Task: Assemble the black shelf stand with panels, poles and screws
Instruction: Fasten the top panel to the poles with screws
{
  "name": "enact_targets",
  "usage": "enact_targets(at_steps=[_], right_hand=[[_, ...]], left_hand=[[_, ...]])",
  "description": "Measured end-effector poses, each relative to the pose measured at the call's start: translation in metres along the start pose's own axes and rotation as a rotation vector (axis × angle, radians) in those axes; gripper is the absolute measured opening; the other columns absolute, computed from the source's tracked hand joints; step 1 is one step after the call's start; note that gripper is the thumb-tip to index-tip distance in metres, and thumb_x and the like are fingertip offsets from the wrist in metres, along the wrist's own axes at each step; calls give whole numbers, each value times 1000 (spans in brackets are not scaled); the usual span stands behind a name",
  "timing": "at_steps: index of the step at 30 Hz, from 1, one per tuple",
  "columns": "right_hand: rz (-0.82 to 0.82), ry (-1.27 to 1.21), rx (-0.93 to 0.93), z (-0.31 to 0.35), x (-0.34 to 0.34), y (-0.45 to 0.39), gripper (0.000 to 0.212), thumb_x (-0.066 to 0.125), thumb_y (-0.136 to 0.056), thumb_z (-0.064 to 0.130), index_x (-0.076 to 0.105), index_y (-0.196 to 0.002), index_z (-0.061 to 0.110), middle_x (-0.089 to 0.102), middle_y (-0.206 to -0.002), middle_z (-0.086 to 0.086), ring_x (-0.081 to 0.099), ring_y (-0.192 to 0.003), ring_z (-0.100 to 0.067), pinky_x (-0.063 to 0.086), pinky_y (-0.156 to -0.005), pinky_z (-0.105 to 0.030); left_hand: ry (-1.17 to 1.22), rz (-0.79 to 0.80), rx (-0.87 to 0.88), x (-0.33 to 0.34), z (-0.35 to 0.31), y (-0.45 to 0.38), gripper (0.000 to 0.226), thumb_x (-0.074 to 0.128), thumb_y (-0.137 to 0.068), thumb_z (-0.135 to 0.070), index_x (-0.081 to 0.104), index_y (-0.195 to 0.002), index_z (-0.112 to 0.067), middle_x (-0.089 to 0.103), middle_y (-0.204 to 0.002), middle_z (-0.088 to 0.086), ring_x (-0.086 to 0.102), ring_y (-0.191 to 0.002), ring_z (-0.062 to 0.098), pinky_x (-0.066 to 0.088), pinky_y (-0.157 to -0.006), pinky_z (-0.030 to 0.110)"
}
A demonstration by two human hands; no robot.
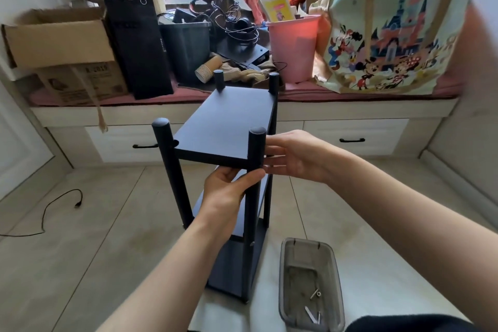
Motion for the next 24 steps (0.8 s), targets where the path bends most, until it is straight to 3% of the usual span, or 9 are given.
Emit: enact_targets(at_steps=[5,8,12,18,21,24], right_hand=[[10,47,6,-4,-13,9,31,62,-96,23,68,-118,3,74,-109,-13,71,-103,-28,53,-98,-43],[-23,41,15,-11,-31,15,27,62,-96,18,65,-119,3,75,-107,-13,72,-101,-27,55,-94,-41],[-64,56,62,-35,-59,14,21,62,-95,13,65,-114,4,75,-105,-14,71,-102,-30,56,-92,-41],[-35,239,260,-110,-93,-8,22,62,-96,12,64,-115,1,74,-107,-15,72,-98,-26,58,-88,-37],[-20,376,389,-158,-103,-24,22,61,-96,12,64,-113,-2,72,-97,-14,70,-87,-23,56,-88,-38],[-4,477,503,-207,-109,-39,22,59,-96,10,62,-113,-5,70,-92,-14,67,-77,-22,58,-79,-36]], left_hand=[[-17,-43,-10,5,4,-2,37,74,-83,-1,69,-119,-9,75,-114,2,70,-111,22,48,-108,44],[-38,-59,3,9,5,-7,37,79,-80,-9,72,-116,-12,76,-113,1,69,-111,20,46,-110,45],[-19,-89,14,14,6,-12,56,86,-60,-28,73,-113,-14,76,-113,0,68,-114,22,43,-112,46],[2,-83,13,16,10,-17,49,82,-60,-26,72,-107,-16,76,-109,0,69,-111,22,45,-110,45],[84,-40,7,17,10,-16,41,76,-63,-20,71,-103,-14,77,-102,1,71,-107,20,50,-102,35],[111,-1,0,20,9,-16,33,72,-66,-19,70,-99,-15,77,-94,-3,72,-102,16,52,-89,25]])
Point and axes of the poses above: each hand's wrist, its own y-axis away from the middle knuckle, its own x-axis out of the palm, z = x × y, the point moved 6 cm from there along -y, towards the middle knuckle
